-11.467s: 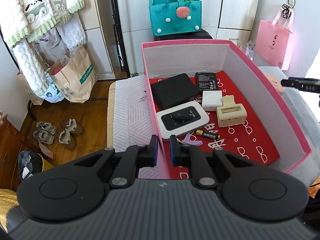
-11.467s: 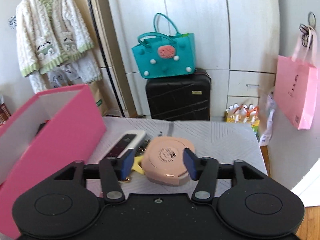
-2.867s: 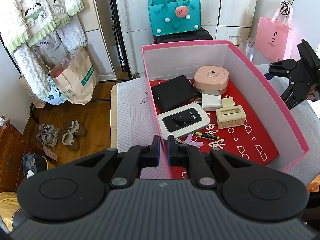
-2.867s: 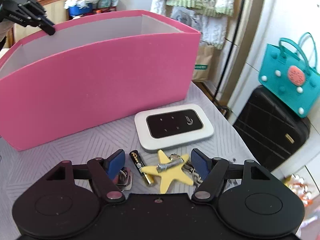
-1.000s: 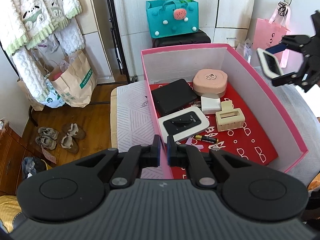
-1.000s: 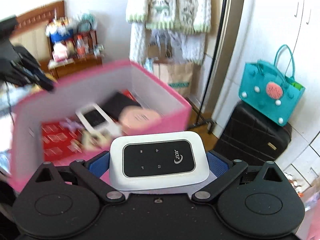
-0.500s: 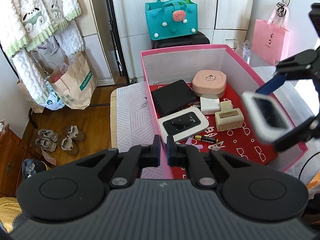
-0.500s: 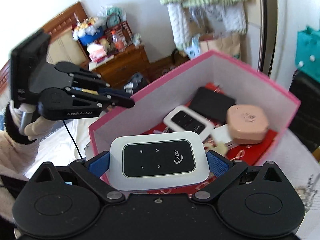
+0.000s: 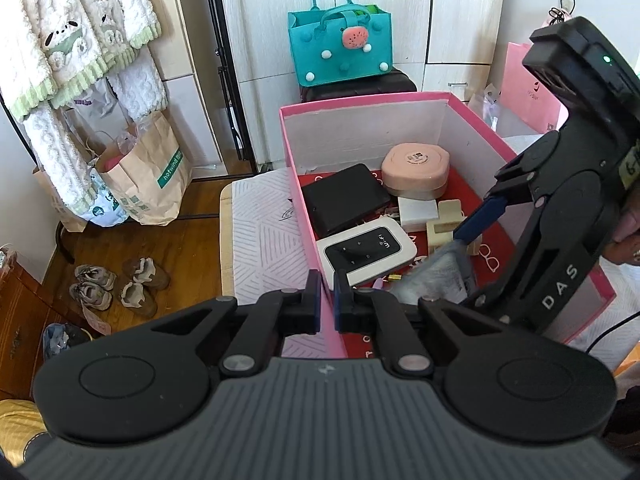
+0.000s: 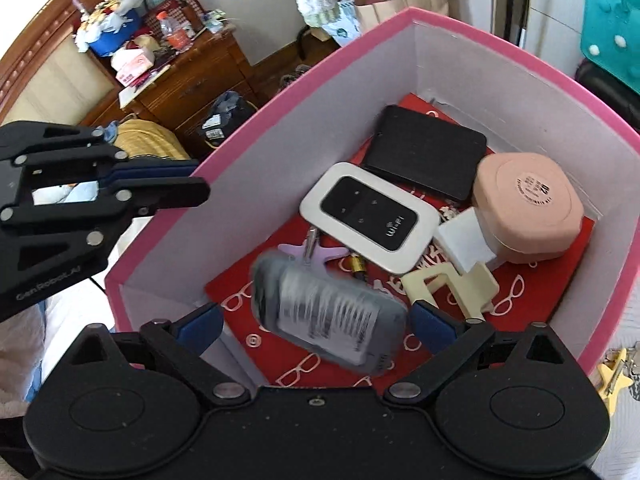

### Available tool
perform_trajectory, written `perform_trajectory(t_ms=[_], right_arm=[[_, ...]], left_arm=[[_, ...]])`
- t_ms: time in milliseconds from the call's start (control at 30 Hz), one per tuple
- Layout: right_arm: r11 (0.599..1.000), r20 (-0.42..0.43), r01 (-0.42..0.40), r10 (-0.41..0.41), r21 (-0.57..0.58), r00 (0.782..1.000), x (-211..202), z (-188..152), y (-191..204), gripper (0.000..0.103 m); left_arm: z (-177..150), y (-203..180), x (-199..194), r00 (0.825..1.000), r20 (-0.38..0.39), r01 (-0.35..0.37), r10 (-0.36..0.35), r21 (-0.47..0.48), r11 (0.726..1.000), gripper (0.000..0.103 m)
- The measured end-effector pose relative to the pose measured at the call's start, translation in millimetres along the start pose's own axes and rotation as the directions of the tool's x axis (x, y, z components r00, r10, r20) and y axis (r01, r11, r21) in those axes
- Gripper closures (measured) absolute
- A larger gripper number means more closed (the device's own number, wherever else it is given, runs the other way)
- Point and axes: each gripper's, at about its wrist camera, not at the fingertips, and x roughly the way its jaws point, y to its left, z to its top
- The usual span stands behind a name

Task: Organize rigid objects
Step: 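Open the right gripper to drop the hotspot into the box, then move the right gripper back over the silver keys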

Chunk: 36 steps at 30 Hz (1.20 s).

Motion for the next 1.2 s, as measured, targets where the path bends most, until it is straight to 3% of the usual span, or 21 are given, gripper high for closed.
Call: perform_trajectory(t_ms=[167, 300, 433, 600, 733, 767, 933, 1200], right_arm=[[1.0, 0.048, -0.001, 0.001, 0.0, 0.999, -19.3, -6.0, -6.3, 0.002], [1.0, 0.149, -0.012, 0.009, 0.02, 0.989, -52.6, -21.4, -17.3, 0.005], [0.998, 0.282, 0.03, -0.046, 0.061, 0.958, -90.0, -45.6, -32.9, 0.008], [0.985, 0.391, 0.115, -0.158, 0.131, 0.907, -114.6, -84.3, -62.5, 0.016], [0.959, 0.407, 0.209, -0.272, 0.194, 0.872, -102.3, -119.4, -80.2, 0.031], [0.952, 0.4, 0.223, -0.291, 0.208, 0.869, -95.3, -127.3, -84.3, 0.039], [0.929, 0.38, 0.257, -0.346, 0.266, 0.858, -59.8, -154.8, -101.0, 0.056], [0.92, 0.426, 0.29, -0.38, 0.263, 0.821, -36.5, -160.0, -114.8, 0.062]], left_arm=[[-0.8, 1.1, -0.2, 1.0, 0.003, 0.01, -0.01, 0.001, 1.0, 0.098], [-2.0, 2.7, -0.5, 1.0, 0.008, 0.021, -0.021, -0.005, 1.0, 0.098], [-2.0, 4.6, -0.2, 1.0, 0.009, 0.03, -0.03, -0.006, 1.0, 0.097], [-2.2, 2.7, 0.0, 1.0, 0.016, 0.026, -0.026, 0.0, 1.0, 0.097], [-4.2, 3.0, -0.6, 0.999, 0.023, 0.025, -0.025, -0.01, 1.0, 0.097], [-4.3, 3.5, -0.6, 0.999, 0.023, 0.026, -0.026, -0.014, 1.0, 0.097], [-3.0, 1.7, -0.4, 1.0, 0.018, 0.017, -0.016, -0.017, 1.0, 0.097], [-1.6, -0.6, 0.0, 1.0, 0.011, 0.004, -0.003, -0.027, 1.0, 0.097]])
